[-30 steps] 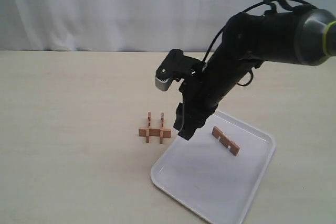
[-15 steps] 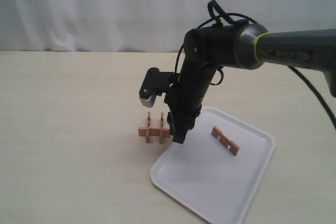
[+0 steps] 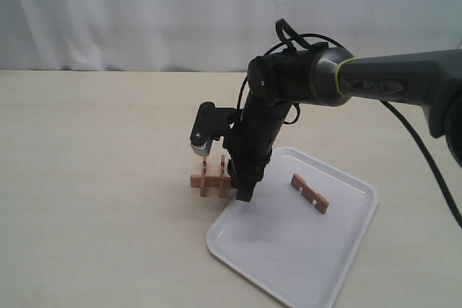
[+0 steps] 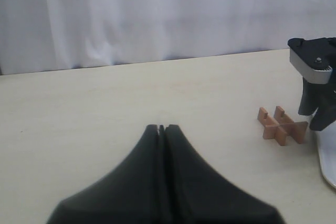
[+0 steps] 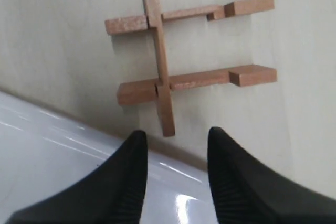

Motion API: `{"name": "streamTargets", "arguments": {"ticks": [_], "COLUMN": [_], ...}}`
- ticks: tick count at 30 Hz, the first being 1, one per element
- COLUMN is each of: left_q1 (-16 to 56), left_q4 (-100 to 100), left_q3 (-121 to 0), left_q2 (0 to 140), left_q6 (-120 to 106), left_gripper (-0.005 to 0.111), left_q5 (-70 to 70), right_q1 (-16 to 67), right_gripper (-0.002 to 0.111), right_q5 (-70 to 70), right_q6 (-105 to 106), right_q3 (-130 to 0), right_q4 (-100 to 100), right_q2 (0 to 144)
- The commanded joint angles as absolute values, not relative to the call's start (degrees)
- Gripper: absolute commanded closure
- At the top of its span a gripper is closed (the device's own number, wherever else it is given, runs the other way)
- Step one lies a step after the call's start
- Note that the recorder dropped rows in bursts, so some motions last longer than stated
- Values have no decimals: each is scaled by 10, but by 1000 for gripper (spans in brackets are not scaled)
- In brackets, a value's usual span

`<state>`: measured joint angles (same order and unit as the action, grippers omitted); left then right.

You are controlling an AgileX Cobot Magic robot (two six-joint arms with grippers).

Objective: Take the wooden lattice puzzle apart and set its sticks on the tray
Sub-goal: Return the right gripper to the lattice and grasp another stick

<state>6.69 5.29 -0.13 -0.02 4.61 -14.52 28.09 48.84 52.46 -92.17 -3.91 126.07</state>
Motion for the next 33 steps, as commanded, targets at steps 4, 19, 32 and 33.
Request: {"name": "streamTargets", "arguments": {"ticks": [4, 19, 32, 33], "left_q1": [66, 66, 66, 66], "left_q4": [54, 54, 54, 54], "left_q3": [0, 0, 0, 0], "left_q2": [0, 0, 0, 0], "left_q6": [48, 48, 48, 48], "left_gripper": [107, 107, 107, 107], "left_q5": [-139, -139, -139, -139], "right_q1": [281, 281, 281, 281], "right_gripper": [73, 99, 104, 104], "right_q5": [470, 463, 470, 470], "right_q6": [546, 554, 531, 531], "right_q3": [-926, -926, -923, -923], "right_q4": [-65, -101, -103, -103], "right_q2": [1273, 1273, 1271, 1269]}}
